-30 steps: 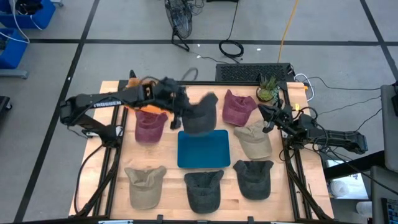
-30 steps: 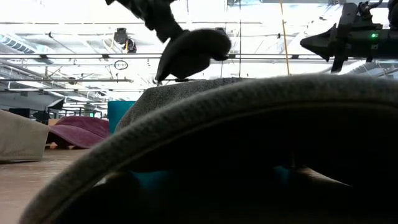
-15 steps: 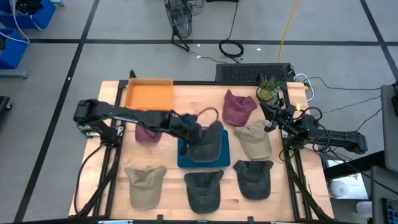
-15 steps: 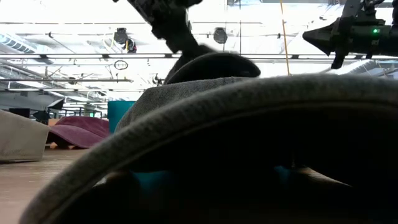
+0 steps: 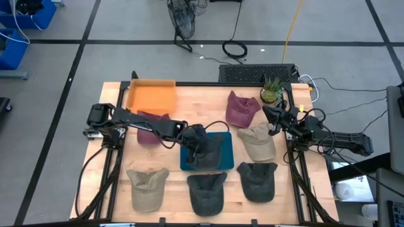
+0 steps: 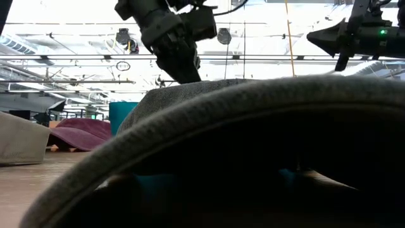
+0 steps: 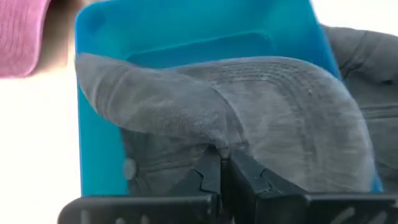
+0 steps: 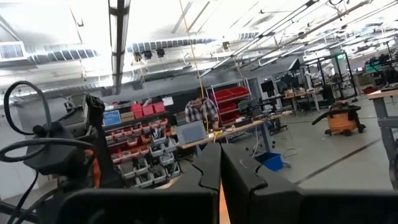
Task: Pick & Place hat
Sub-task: Put the top black cap into the blue bin, then put the left brown cap into the orange bin
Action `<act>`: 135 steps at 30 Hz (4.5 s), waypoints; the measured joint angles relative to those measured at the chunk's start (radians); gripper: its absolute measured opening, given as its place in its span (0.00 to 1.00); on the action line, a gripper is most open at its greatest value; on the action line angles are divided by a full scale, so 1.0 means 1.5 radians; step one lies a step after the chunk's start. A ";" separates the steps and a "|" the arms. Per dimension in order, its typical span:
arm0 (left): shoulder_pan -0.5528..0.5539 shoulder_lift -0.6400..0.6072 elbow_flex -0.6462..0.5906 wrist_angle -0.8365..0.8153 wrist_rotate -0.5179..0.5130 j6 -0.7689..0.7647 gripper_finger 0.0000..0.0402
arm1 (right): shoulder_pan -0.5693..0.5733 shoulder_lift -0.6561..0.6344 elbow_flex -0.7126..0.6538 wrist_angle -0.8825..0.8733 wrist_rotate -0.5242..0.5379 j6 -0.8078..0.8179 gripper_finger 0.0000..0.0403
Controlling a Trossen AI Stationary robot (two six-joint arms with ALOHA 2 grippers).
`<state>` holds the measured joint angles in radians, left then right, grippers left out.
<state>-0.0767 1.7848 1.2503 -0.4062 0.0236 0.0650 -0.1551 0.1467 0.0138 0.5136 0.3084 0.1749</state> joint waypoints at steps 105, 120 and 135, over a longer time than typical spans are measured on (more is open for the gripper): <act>-0.534 -0.235 -0.151 -0.304 -0.002 -0.765 0.56 | 0.001 0.067 0.000 0.019 -0.243 0.105 0.00; -0.538 -0.159 -0.151 -0.335 -0.044 -0.733 0.56 | 0.007 0.085 0.000 0.019 -0.242 0.104 0.00; -0.537 -0.159 -0.151 -0.356 -0.056 -0.766 0.40 | 0.031 0.090 0.000 0.024 -0.242 0.096 0.00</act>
<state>-0.8814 1.5455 1.0241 -0.9397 -0.0599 -1.0842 -0.1081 0.2810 0.0139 0.5499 -0.0544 0.3183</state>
